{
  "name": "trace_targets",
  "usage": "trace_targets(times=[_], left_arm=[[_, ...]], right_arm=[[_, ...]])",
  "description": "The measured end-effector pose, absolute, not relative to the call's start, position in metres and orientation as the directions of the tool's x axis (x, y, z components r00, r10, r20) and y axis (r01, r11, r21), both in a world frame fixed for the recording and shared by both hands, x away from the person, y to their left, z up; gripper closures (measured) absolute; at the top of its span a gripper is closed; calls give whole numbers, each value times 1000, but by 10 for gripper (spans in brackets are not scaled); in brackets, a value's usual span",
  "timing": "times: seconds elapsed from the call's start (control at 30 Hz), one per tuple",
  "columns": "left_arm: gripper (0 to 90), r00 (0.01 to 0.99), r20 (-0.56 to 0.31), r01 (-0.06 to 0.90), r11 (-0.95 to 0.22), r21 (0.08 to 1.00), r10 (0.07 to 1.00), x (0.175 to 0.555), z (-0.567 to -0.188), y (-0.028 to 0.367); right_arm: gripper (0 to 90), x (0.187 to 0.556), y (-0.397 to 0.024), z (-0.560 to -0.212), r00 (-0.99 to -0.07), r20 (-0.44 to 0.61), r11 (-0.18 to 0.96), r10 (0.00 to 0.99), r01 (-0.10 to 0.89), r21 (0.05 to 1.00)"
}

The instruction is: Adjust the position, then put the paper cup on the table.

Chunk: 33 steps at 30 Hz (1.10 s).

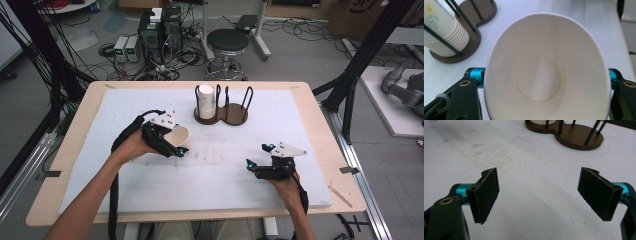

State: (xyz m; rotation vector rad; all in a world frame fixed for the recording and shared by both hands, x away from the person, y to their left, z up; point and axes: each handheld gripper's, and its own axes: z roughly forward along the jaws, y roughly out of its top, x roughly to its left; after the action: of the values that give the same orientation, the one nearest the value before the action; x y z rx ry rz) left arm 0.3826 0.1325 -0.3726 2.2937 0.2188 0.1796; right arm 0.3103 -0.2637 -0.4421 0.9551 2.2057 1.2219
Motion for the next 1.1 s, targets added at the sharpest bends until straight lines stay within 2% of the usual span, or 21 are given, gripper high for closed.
trace_targets(times=[0.5,1.1], left_arm=[[301,970,69,123,-713,691,234,391,-375,134],[302,966,82,132,-744,655,244,395,-375,131]], right_arm=[[180,313,-267,-450,-647,-27,365,762,394,844],[180,313,-268,-450,-652,-29,362,757,383,850]])
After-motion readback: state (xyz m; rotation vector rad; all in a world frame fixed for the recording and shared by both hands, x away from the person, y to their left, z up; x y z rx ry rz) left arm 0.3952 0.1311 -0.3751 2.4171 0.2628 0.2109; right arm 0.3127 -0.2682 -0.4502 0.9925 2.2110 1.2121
